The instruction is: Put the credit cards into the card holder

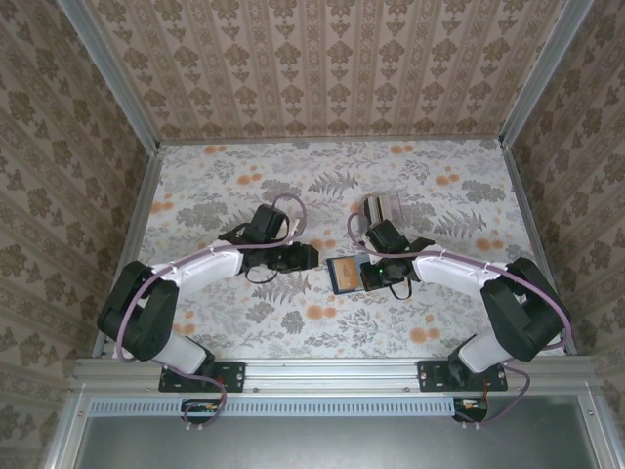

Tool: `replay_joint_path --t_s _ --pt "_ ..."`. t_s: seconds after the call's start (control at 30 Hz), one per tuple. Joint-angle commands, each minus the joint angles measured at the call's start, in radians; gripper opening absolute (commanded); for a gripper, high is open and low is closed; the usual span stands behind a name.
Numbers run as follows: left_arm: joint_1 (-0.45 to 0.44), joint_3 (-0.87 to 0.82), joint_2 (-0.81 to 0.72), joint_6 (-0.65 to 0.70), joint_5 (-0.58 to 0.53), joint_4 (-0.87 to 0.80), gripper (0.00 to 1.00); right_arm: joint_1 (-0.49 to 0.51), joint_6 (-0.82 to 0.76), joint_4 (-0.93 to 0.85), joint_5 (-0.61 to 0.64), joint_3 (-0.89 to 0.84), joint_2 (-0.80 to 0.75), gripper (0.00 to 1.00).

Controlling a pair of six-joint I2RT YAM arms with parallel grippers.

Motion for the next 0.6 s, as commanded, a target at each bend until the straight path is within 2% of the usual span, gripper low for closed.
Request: replay_joint_path --t_s 0.0,0.27,0.37,0.4,0.47,0.5,0.57 --pt "-0.017 0.008 -0.018 -0.077 0.018 0.028 0.42 0.014 -0.040 -0.008 -0.015 0.028 -0.016 0.00" --pt "-0.096 0.085 0.121 -0.148 0.037 0.137 0.44 0.014 -0.011 0.032 -0.083 0.026 -0.048 0.00" --pt "-0.120 0.111 0.158 -0.177 0.003 0.154 0.45 0.013 0.017 0.030 -0.048 0.007 -0.095 0.00" --pt "-0.131 0.119 0.169 -0.186 -0.007 0.155 0.45 0.008 0.031 0.027 -0.026 -0.005 -0.117 0.05" --pt "-0.154 0.154 0.191 -0.198 -0.038 0.124 0.45 -0.008 0.061 0.015 0.032 -0.033 -0.193 0.33" --pt "-0.169 0.172 0.197 -0.196 -0.066 0.093 0.45 -0.018 0.061 0.000 0.052 -0.042 -0.219 0.43" --pt "-0.204 0.223 0.215 -0.205 -0.147 -0.005 0.43 -0.055 0.063 -0.068 0.131 -0.042 -0.282 0.49"
